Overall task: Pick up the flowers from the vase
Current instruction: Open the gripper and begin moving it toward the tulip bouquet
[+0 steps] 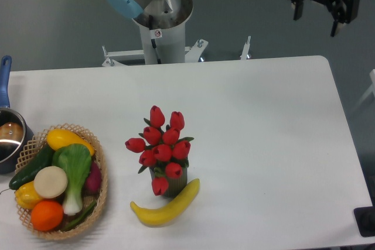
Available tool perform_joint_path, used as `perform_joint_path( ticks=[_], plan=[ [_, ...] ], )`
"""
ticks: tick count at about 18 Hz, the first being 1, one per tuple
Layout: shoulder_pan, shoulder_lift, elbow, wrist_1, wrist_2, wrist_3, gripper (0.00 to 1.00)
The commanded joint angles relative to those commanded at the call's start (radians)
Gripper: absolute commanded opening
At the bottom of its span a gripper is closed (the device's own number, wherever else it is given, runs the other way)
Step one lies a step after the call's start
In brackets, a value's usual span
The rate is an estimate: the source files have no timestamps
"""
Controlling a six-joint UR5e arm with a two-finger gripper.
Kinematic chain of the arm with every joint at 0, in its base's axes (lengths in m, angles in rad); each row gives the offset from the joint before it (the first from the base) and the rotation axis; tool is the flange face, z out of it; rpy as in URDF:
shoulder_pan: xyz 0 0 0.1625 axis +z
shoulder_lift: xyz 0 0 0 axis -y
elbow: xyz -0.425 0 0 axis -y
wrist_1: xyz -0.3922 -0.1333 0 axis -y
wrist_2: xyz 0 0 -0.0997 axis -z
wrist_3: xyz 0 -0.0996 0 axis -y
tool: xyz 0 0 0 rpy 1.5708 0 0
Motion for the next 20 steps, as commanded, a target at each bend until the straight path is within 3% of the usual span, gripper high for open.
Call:
perform_joint_path(
  ticks=[9,13,16,20],
  plan=[
    [-0.006,0.000,-0.021,0.005,-0.020,0.000,1.00],
    [-0.003,0.003,-0.047,0.008,-0.090,-0.018,1.00],
    [-0.003,0.008,-0.083,0.064,-0.168,-0.147,1.00],
    [-0.009,0.034,-0.182,0.178,-0.262,-0.261,1.00]
  ],
)
